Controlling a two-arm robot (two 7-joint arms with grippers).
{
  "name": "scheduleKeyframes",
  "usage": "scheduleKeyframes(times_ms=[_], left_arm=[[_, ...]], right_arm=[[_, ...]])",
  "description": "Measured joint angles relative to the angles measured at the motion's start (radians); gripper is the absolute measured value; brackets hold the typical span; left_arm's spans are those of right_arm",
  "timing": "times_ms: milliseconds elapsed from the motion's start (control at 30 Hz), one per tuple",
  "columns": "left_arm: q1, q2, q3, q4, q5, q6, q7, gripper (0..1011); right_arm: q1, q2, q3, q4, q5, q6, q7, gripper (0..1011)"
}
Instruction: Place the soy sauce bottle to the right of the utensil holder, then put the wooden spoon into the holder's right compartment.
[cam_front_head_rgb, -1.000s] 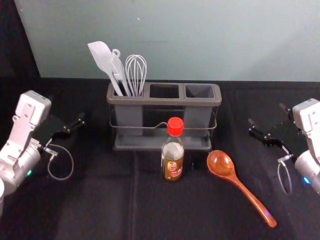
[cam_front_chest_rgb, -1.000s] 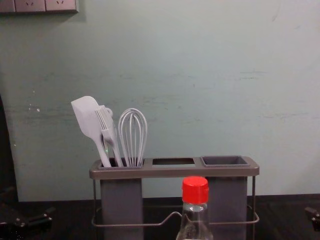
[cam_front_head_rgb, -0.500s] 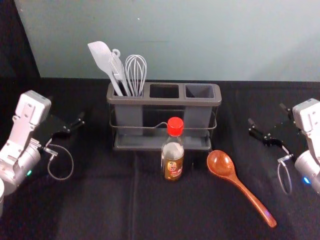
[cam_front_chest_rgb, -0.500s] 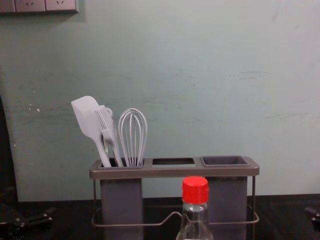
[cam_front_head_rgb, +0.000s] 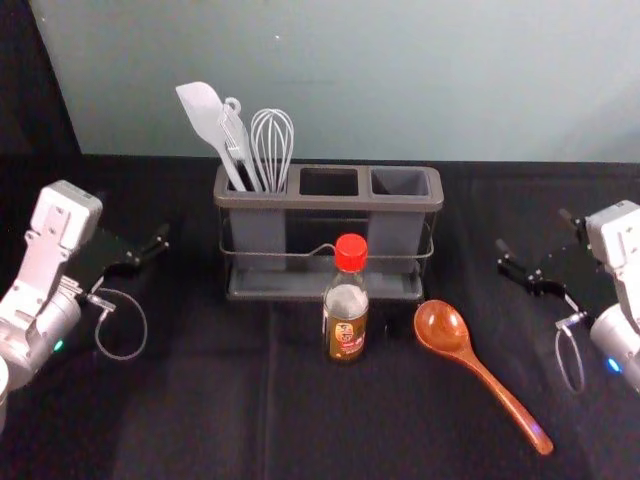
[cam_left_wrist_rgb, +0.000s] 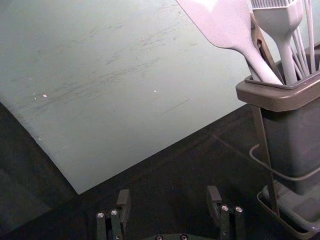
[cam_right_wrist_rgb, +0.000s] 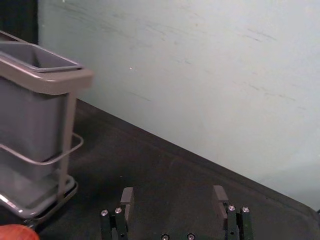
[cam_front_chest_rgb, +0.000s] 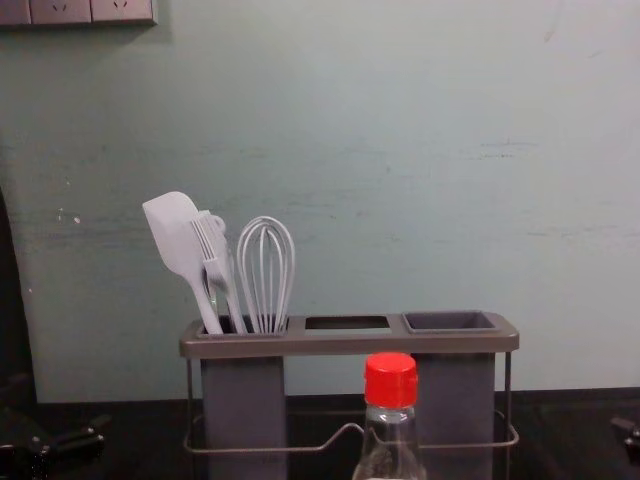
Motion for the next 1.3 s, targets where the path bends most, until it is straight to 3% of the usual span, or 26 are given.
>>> scheduleKeyframes(times_ms=[700, 1000, 1300], left_arm=[[0.0, 0.0, 0.0, 0.0, 0.0, 0.0, 0.0, 1005], [0.0, 0.0, 0.0, 0.0, 0.0, 0.0, 0.0, 1005], [0.0, 0.0, 0.0, 0.0, 0.0, 0.0, 0.0, 1005]], right_arm=[[-0.236, 0.112, 0.07, -0.273, -0.03, -0.058, 0.053, 1004], [-0.295, 0.12, 0.081, -0.36, -0.02, -0.083, 0.097, 1004], [-0.297, 0.092, 0.063, -0.396, 0.024, -0.103, 0.181, 1004]])
